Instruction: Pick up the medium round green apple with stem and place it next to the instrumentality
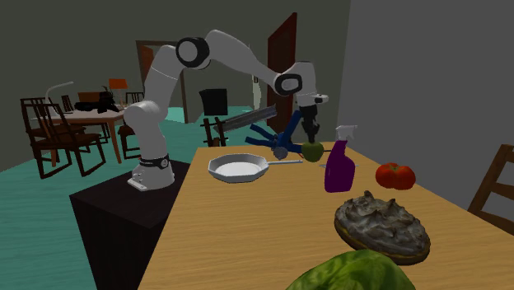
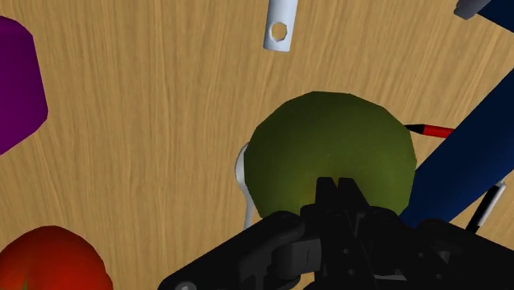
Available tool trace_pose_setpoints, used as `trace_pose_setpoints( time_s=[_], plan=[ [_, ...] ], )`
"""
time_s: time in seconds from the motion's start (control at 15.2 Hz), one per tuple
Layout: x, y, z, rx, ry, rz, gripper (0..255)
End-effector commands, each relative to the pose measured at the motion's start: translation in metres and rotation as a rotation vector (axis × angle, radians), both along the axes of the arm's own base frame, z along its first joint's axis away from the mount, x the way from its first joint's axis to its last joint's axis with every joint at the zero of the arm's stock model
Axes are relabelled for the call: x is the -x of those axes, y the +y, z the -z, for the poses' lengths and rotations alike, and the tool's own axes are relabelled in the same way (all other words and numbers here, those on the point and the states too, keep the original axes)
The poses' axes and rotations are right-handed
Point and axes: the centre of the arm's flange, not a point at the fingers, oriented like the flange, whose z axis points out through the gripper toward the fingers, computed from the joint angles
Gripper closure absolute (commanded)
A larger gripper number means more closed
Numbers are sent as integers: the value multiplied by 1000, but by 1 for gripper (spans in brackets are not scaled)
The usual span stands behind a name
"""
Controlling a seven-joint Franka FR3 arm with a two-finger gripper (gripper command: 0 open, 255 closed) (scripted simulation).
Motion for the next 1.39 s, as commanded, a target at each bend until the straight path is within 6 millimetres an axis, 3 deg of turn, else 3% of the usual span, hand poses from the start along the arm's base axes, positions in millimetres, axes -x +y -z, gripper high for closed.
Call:
trace_pose_setpoints(
  time_s=[0.0, 0.2, 0.26, 0.59, 0.86, 1.32],
  plan=[
    [3, 1, 7, 5, 12, -6, 255],
    [3, 1, 7, 5, 12, -6, 255],
    [2, 1, 7, 5, 12, -6, 0],
    [3, 1, 7, 5, 12, -6, 0],
    [10, -3, -43, 5, 12, -6, 0],
    [10, -3, -43, 5, 12, -6, 0]
  ],
)
